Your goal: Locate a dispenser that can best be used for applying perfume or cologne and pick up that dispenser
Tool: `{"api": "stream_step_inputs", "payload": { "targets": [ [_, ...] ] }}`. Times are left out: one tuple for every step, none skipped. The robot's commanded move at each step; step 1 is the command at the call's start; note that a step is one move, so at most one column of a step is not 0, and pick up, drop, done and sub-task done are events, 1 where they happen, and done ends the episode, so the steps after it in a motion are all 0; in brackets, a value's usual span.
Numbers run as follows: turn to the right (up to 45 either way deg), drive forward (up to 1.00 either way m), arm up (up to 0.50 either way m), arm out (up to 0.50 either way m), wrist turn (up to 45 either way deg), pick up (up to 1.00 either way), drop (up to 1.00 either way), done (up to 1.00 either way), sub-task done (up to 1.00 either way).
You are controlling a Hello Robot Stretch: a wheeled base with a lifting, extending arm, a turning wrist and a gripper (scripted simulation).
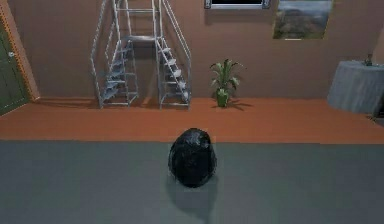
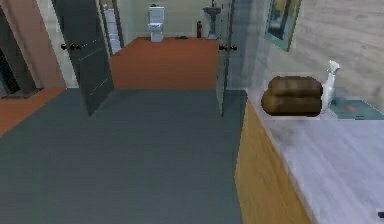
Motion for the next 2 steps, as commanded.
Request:
{"api": "stream_step_inputs", "payload": {
  "targets": [
    [0.0, 0.25, 0.00, 0.00, 0.0, 0.00, 0.00, 0.00, 0.00],
    [45.0, 0.00, 0.00, 0.00, 0.0, 0.00, 0.00, 0.00, 0.00]
  ]
}}
